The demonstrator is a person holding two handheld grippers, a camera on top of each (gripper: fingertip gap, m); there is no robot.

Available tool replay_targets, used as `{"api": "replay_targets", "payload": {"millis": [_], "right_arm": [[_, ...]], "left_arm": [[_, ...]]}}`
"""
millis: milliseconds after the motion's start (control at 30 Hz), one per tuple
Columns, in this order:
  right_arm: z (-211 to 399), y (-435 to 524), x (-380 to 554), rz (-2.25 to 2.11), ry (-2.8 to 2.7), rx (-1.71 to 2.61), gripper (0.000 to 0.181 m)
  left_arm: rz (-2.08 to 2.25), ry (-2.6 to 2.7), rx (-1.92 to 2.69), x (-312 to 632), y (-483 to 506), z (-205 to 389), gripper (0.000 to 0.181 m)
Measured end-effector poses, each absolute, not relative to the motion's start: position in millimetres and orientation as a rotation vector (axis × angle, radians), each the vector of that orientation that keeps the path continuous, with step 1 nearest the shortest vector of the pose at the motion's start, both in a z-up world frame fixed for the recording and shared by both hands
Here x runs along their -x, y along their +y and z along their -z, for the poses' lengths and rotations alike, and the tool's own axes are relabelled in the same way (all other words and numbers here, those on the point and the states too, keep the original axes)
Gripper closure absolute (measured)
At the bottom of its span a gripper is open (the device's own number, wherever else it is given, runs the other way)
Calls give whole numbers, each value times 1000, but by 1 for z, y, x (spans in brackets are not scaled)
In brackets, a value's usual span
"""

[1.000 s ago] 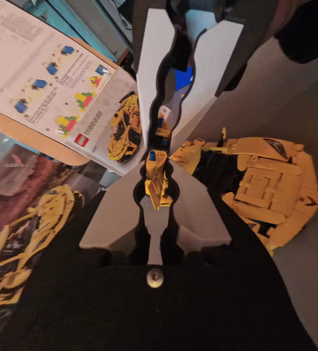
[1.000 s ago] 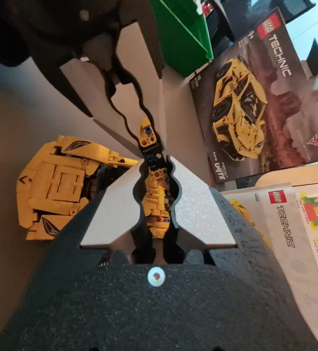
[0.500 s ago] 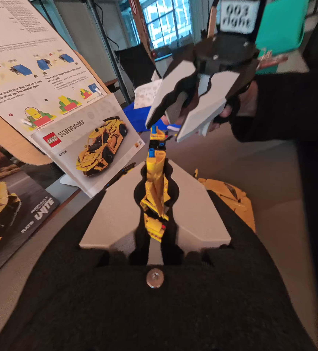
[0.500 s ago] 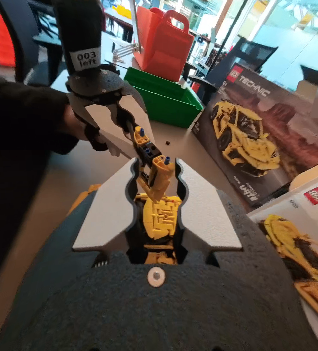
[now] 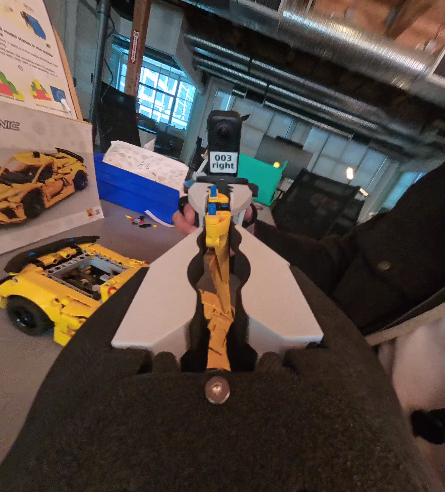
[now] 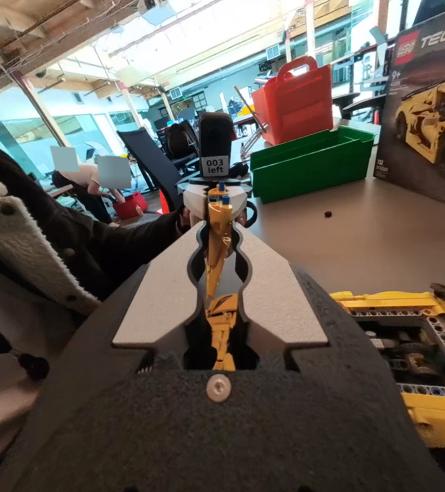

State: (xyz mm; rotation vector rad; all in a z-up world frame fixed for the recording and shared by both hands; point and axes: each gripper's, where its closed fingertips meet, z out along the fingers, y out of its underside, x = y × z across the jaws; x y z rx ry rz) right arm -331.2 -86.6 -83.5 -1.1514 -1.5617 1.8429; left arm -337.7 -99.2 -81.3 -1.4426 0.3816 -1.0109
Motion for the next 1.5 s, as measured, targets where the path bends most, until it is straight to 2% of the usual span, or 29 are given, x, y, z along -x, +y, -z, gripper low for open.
{"api": "replay_targets", "payload": {"millis": [67,133,233,367,500,667,833,900,1033,1133,1267,1367,1500], "right_arm": [[90,-85,334,-1828,-1559,1182,165],[106,-75,340,-1704,-1588,1250,157],[123,-36,345,-1478,-1521,1360,163],[131,4,343,-1394,-1375,1465,169],[133,21,340,-1404,-1303,1518,171],[133,24,338,-1339,-1316,1502,172],[149,33,336,-1125,-1396,1508,169],[152,36,330,-1081,-1423,1538,159],[163,20,304,-1075,-1500,1630,122],[185,-18,277,-1067,-1644,1623,111],[217,-41,247,-977,-1753,1641,120],[215,-41,248,-1098,-1663,1651,129],[182,-35,263,-1260,-1549,1664,148]], "left_arm": [[1012,357,1455,342,-97,84,166],[946,300,1487,359,-89,88,165],[791,22,1681,425,-65,120,166],[698,-322,1903,511,-73,169,166],[828,-494,1909,552,-121,175,165],[949,-405,2031,551,-185,197,166],[882,-423,2210,554,-187,230,163],[833,-377,2323,550,-187,244,155],[821,-370,2374,550,-189,247,151],[535,-309,2459,568,-193,237,137],[350,-209,2490,569,-194,208,135],[168,-151,2520,572,-189,193,135],[455,119,2242,473,-128,164,136]]}}
